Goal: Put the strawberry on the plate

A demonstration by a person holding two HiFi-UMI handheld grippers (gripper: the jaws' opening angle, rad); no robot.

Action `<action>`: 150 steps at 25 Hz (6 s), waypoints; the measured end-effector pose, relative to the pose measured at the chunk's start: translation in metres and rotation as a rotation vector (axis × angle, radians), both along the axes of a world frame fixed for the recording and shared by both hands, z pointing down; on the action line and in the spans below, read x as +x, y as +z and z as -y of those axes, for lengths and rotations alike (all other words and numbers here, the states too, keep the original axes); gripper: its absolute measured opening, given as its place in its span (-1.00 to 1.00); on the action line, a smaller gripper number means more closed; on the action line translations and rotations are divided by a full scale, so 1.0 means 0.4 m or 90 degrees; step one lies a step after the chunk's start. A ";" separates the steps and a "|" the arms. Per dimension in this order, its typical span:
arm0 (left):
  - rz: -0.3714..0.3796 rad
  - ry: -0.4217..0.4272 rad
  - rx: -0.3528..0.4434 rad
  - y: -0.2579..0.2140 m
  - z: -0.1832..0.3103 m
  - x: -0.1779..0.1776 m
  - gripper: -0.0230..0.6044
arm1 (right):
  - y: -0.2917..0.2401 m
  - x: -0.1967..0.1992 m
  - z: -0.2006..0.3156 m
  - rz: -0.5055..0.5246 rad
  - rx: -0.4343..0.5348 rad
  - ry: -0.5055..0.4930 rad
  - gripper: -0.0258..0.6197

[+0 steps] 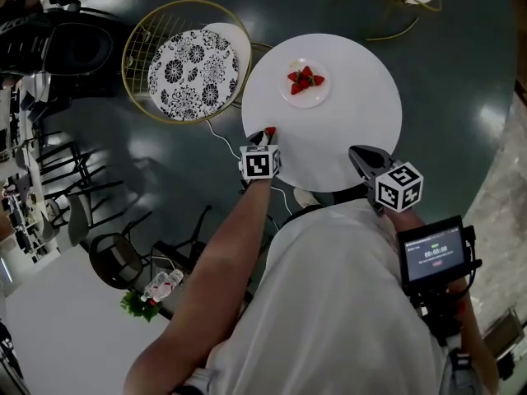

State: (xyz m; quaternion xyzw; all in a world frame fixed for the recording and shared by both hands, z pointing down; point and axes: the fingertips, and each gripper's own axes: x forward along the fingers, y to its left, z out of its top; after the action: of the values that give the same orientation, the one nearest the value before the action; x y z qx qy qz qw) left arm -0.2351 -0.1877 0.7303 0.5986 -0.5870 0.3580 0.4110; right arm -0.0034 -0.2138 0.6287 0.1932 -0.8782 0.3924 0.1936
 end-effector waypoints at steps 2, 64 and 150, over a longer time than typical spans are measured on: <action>0.005 -0.018 -0.012 0.004 -0.009 -0.007 -0.56 | 0.000 0.000 -0.002 0.001 -0.001 0.000 -0.90; -0.059 0.258 0.124 -0.135 0.194 0.310 -0.57 | 0.001 0.014 0.035 0.012 0.007 0.048 -0.90; -0.101 0.103 0.375 -0.495 -0.136 0.119 -0.90 | -0.274 -0.117 -0.075 0.050 0.170 0.000 -0.90</action>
State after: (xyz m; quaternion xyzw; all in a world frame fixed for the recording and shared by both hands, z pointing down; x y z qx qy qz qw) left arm -0.1875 -0.1331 0.5322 0.7628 -0.5822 0.1563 0.2341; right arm -0.0503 -0.1837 0.5190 0.2018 -0.9295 0.2794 0.1315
